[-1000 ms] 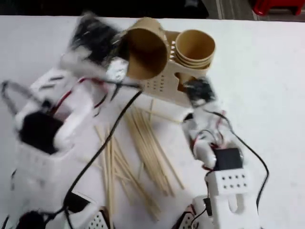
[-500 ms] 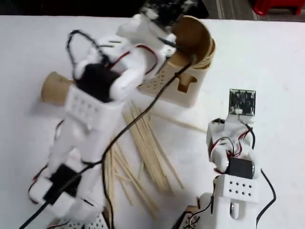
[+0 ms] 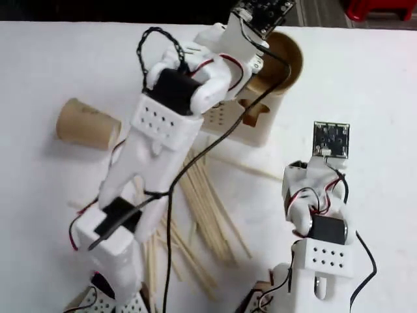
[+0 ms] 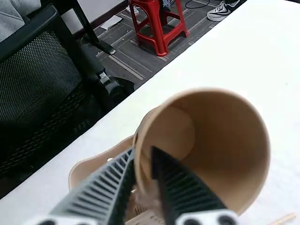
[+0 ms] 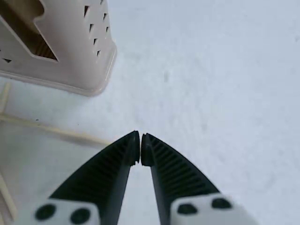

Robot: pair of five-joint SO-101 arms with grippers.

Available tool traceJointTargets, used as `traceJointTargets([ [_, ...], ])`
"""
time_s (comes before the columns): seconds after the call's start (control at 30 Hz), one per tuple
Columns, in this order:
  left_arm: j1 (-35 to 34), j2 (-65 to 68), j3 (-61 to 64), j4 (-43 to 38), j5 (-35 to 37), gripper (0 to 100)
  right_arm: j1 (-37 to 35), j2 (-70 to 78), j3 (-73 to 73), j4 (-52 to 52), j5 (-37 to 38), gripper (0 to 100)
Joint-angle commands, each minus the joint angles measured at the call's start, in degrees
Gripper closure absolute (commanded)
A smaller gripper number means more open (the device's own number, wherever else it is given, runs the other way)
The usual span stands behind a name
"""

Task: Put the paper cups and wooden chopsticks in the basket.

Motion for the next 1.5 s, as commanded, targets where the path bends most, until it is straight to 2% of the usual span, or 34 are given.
traceJointTargets([
  [0.0, -1.1, 2.4, -6.4, -1.1, 5.9, 75, -1.5, -0.7, -0.3, -0.7, 0.1, 98.1],
  [0.1, -3.3, 5.4, -9.8, -3.6, 10.2, 71, -1.6, -1.2, 0.4, -0.9, 0.1, 98.1],
  [0.47, -10.0, 11.0, -17.2, -6.0, 11.8, 73, -1.6, -1.2, 0.4, -0.9, 0.2, 98.1],
  [0.77, -10.2, 10.0, -17.4, -5.3, 11.6, 74, -1.6, -1.1, 0.5, -0.9, 0.2, 98.1],
  [0.93, -12.0, 5.7, -17.4, 2.1, 11.4, 74, -1.6, -1.1, 0.5, -0.9, 0.2, 98.1],
  [1.13, -20.4, 1.5, -17.4, 15.0, 10.9, 74, -1.6, -1.2, 0.5, -0.9, 0.2, 98.1],
  [1.33, -30.1, 0.7, -17.3, 27.4, 4.0, 74, -2.9, -1.2, 0.5, -0.9, 0.2, 98.1],
  [1.47, -38.8, 0.8, -13.9, 29.2, -3.3, 74, -3.2, -1.1, 0.5, -0.9, 0.2, 98.1],
])
